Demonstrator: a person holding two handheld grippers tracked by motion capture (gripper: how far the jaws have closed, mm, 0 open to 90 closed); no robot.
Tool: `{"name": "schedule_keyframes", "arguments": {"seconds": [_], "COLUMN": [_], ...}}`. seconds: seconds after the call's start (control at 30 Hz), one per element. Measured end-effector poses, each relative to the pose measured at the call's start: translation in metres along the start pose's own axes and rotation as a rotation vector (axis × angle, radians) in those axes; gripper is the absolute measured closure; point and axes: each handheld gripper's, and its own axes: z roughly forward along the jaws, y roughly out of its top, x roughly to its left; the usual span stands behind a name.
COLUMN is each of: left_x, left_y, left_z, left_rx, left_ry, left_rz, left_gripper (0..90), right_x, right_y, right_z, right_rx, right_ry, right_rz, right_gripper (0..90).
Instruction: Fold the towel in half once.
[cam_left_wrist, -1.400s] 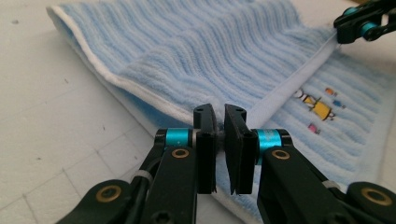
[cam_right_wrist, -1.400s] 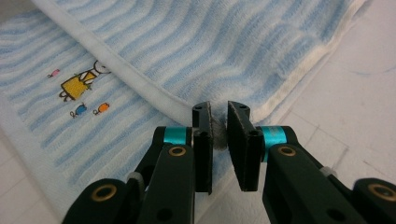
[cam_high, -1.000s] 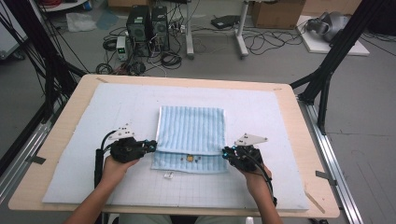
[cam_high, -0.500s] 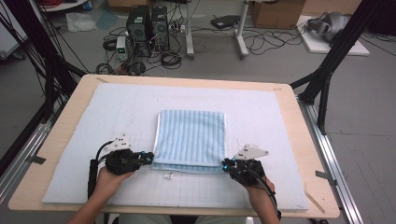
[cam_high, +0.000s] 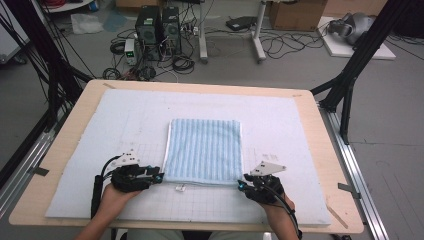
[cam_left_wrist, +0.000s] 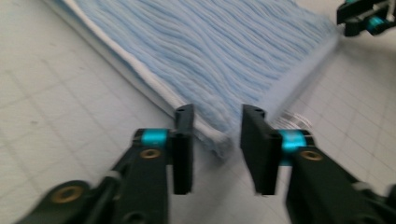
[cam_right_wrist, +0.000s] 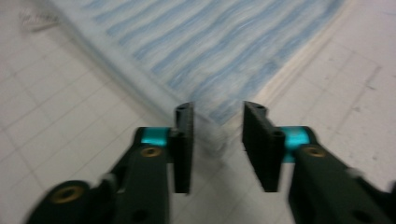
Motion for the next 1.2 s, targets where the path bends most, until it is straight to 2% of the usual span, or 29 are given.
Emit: {"name": "schedule_keyframes", "arguments": {"seconds": [0.1, 0.17, 0.3, 0.37, 0.5, 0.57, 0.73, 0.83, 0.9, 0.97, 1.03, 1.07, 1.13, 1.2], "left_x": [0.003, 0.005, 0.006, 0.006, 0.003, 0.001, -0.005, -0.01, -0.013, -0.013, -0.012, -0.01, -0.004, 0.004], "left_y": [0.007, 0.01, 0.016, 0.017, 0.013, 0.009, 0.007, 0.004, 0.003, 0.004, 0.006, 0.008, 0.015, 0.022], "left_z": [-0.001, 0.002, 0.015, 0.023, 0.03, 0.031, 0.025, 0.021, 0.02, 0.02, 0.018, 0.017, 0.013, 0.011], "left_rx": [-0.055, -0.066, -0.042, -0.012, 0.06, 0.102, 0.137, 0.149, 0.154, 0.158, 0.15, 0.129, 0.064, 0.004], "left_ry": [0.02, 0.02, 0.005, 0.004, 0.006, 0.0, 0.013, 0.005, 0.007, 0.008, 0.015, 0.017, 0.026, 0.03], "left_rz": [-0.004, 0.0, 0.014, 0.015, 0.018, 0.032, 0.089, 0.09, 0.111, 0.105, 0.097, 0.085, 0.065, 0.057], "left_gripper": [59.1, 58.9, 62.9, 66.7, 72.4, 73.4, 76.2, 78.4, 78.7, 78.7, 74.8, 71.2, 66.9, 63.7], "right_x": [-0.004, -0.006, -0.005, -0.006, -0.003, -0.001, -0.001, 0.001, 0.002, 0.001, 0.0, 0.0, -0.004, -0.009], "right_y": [0.003, 0.007, 0.016, 0.021, 0.023, 0.02, 0.011, 0.01, 0.009, 0.008, 0.01, 0.01, 0.013, 0.019], "right_z": [-0.004, -0.003, 0.008, 0.016, 0.03, 0.032, 0.028, 0.025, 0.024, 0.024, 0.024, 0.023, 0.02, 0.018], "right_rx": [-0.057, -0.073, -0.08, -0.071, -0.012, 0.023, 0.019, 0.025, 0.024, 0.023, 0.02, 0.013, -0.044, -0.09], "right_ry": [0.0, -0.007, -0.009, 0.0, 0.013, 0.014, 0.026, 0.032, 0.031, 0.033, 0.036, 0.042, 0.066, 0.054], "right_rz": [0.045, 0.039, 0.018, 0.011, -0.016, -0.042, -0.034, -0.041, -0.047, -0.045, -0.036, -0.027, 0.002, 0.013], "right_gripper": [58.6, 59.3, 67.0, 69.8, 74.1, 74.3, 73.8, 73.8, 73.8, 73.3, 67.9, 66.3, 63.5, 62.3]}}
